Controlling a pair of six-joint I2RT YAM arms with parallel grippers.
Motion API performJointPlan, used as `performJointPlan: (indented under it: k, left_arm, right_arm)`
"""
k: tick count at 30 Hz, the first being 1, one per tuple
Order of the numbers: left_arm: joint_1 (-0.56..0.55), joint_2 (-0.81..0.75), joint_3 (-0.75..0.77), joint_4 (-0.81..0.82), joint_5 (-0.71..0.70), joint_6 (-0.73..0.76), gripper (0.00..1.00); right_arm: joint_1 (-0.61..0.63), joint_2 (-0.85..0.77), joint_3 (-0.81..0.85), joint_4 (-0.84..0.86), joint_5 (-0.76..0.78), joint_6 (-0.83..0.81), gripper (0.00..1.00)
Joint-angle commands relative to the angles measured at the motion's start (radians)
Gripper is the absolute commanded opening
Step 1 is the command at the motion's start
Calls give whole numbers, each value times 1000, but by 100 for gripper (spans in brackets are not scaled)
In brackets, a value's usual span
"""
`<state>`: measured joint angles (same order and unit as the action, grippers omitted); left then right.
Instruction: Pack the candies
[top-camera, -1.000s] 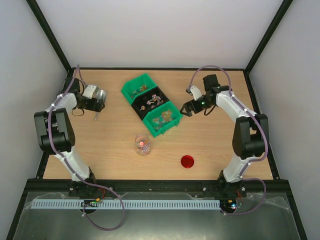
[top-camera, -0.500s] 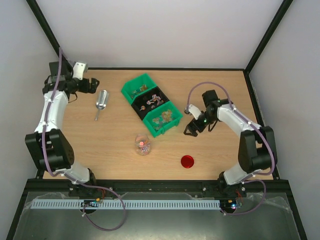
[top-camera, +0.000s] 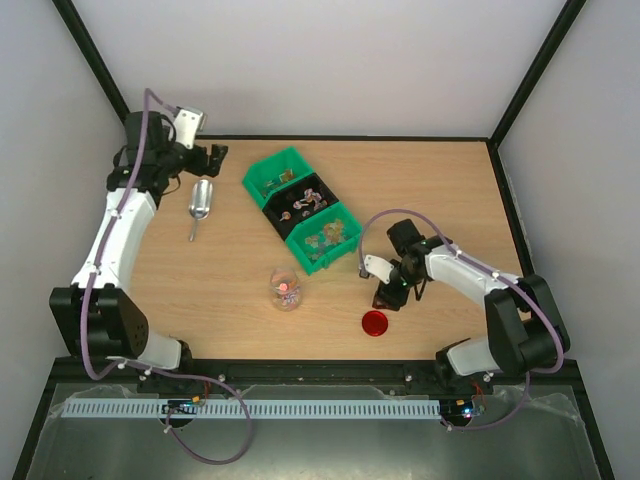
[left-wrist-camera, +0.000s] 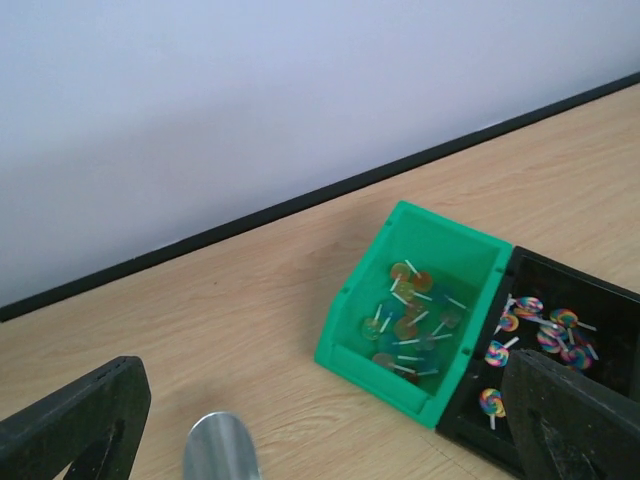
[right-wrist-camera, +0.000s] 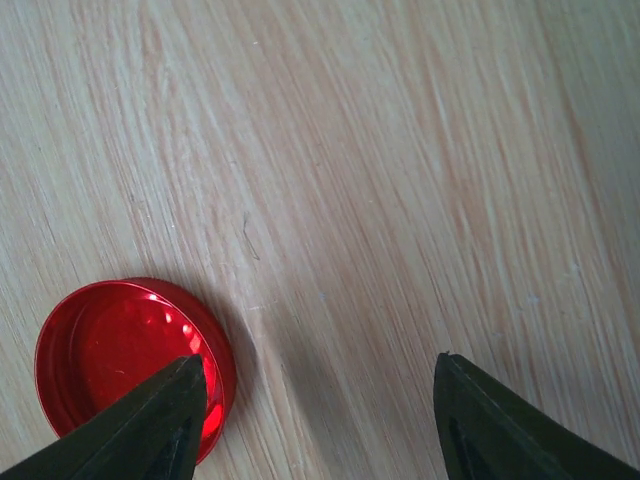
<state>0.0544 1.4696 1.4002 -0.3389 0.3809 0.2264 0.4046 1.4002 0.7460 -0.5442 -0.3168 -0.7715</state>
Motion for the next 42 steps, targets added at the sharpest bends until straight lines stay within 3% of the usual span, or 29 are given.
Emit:
performJointPlan:
  k: [1, 7, 20, 30, 42]
  left_arm:
    - [-65, -59, -26, 40, -131, 65, 99]
    - [-94, -31, 4, 10, -192, 54, 99]
    - [-116, -38, -36, -20, -102, 51, 99]
    - [-126, -42, -31, -53, -27, 128, 99]
    - [-140, -34, -19, -72, -2, 171, 99]
  right_arm:
    - [31, 4, -25, 31, 36, -18, 61]
    - [58, 17, -37, 34, 48, -35, 54]
    - [71, -18, -22, -57, -16, -60, 51]
    - [129, 26, -45, -14, 93, -26, 32]
    - [213, 81, -38, -6, 223, 17, 17]
